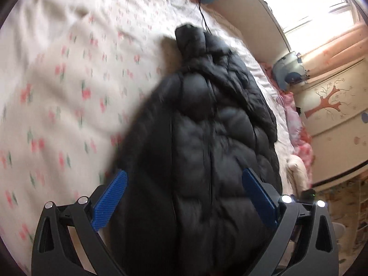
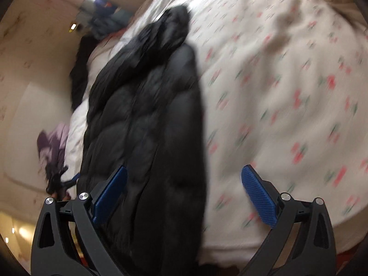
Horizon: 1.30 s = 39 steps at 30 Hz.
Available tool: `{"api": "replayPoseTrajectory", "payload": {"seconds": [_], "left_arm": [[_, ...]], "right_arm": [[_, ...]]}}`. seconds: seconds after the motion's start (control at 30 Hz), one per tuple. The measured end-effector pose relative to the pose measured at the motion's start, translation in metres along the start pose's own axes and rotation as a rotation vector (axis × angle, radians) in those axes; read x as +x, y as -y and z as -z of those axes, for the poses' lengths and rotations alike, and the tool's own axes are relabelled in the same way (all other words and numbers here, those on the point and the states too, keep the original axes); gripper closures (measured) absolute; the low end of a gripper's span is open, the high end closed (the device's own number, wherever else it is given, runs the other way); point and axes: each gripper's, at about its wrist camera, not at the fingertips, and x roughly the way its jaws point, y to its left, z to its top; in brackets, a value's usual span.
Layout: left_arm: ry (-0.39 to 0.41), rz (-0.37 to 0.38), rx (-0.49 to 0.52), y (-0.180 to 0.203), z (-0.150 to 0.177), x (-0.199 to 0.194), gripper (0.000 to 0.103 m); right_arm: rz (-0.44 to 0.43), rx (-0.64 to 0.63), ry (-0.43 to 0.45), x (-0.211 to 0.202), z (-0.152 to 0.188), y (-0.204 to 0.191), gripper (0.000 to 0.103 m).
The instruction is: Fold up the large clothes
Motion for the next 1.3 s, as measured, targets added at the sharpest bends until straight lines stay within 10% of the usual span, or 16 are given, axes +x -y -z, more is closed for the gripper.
{"api": "replayPoseTrajectory", "payload": {"seconds": [0.4, 0.67, 0.93, 1.1, 1.3], "left_arm": [[0.088, 0.043, -0.132, -0.024, 0.042, -0.056, 0.007], [-0.163, 0.091, -0.092, -0.023, 0.057, -0.014, 0.007], [-0.099, 0.173, -0.167, -0.029, 0.063, -0.011, 0.015], [-0.098, 0.149, -0.175, -0.017, 0.061, -0.009, 0.075], [-0.022, 0.245, -0.160, 0.013, 0.058, -0.038, 0.091]], "right_arm": [[-0.231, 0.005, -0.113, -0.003, 0.058, -0.020, 0.007], [-0.329, 0.046, -0.110, 0.008, 0.068, -0.017, 0.007], [-0.311, 0.073, -0.117, 0.023, 0.069, -0.009, 0.006], [-0.315, 0.022, -0.084, 0.016, 0.071, -0.020, 0.076], [-0.363, 0.004, 0.013, 0.007, 0.063, -0.041, 0.089]]}}
